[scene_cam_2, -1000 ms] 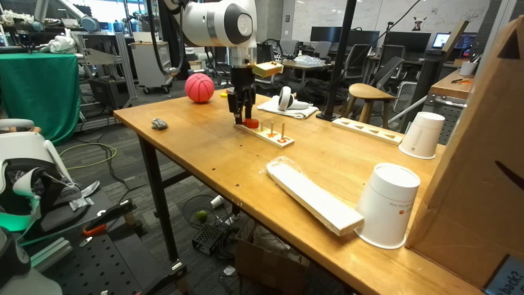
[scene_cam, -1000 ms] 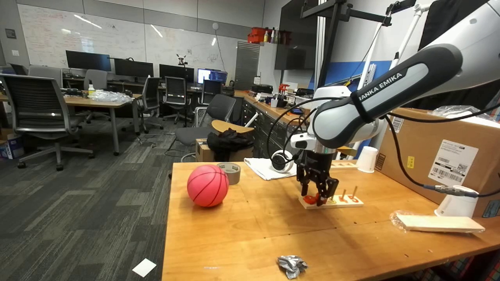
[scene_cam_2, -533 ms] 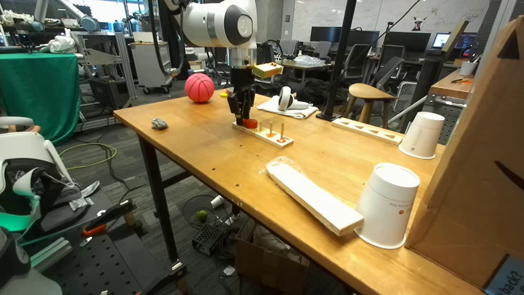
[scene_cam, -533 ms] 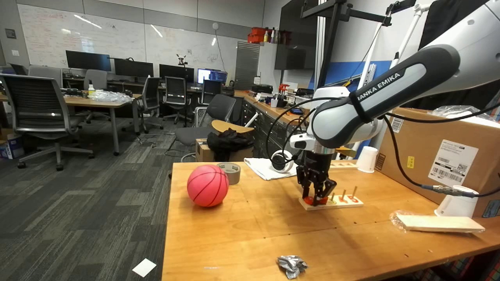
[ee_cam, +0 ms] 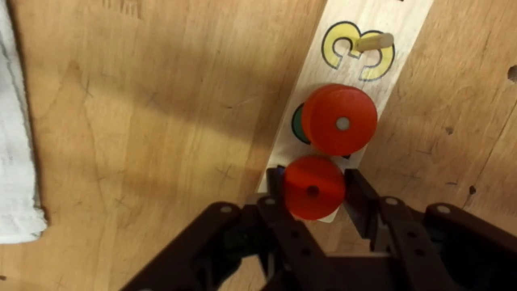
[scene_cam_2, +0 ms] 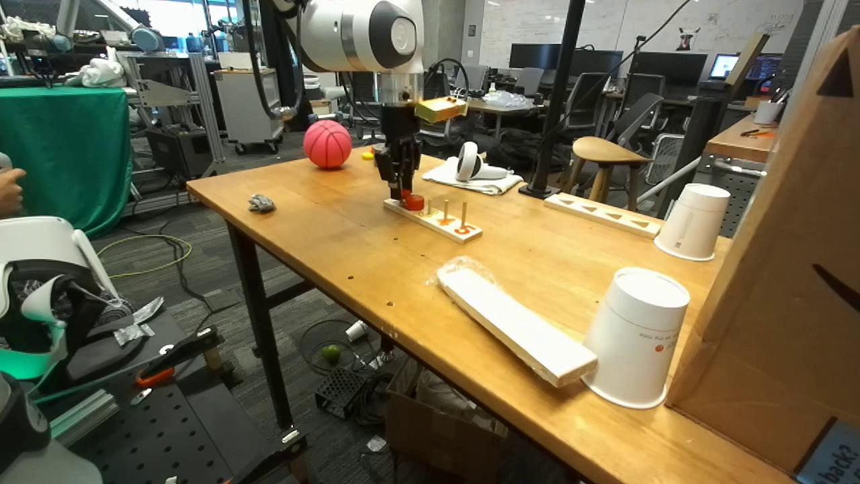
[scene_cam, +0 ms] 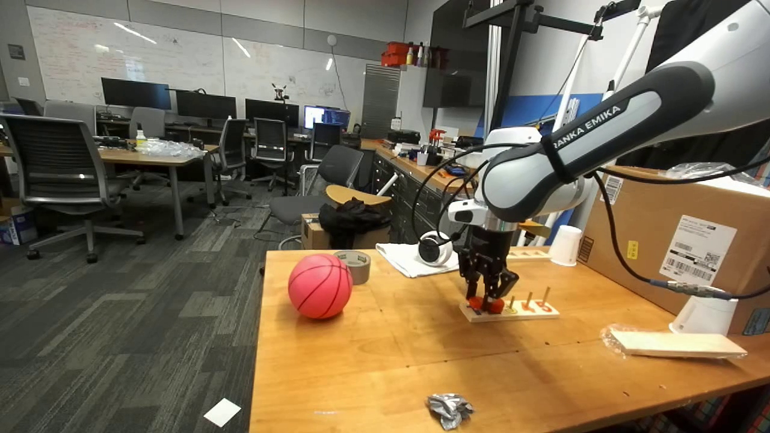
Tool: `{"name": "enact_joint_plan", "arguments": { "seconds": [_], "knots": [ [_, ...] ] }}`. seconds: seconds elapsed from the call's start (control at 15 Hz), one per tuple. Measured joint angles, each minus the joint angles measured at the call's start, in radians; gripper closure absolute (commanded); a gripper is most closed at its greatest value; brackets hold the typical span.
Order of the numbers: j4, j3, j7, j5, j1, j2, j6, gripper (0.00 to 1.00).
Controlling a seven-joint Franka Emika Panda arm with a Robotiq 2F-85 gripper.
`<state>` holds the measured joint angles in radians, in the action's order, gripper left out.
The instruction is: Put the discs on the first road on the right of the wooden rock
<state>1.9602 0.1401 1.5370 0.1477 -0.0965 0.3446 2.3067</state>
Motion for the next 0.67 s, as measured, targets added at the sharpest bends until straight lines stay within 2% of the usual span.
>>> {"name": "enact_joint_plan", "arguments": {
  "seconds": [0.33,0.67],
  "knots": [
    [0.011,-0.011,-0.034,0.003,0.024,-0.085,-0.002,0.83],
    [0.047,-0.067,-0.092,0.041,0.055,-0.176,-0.006,0.83]
  ]
}}
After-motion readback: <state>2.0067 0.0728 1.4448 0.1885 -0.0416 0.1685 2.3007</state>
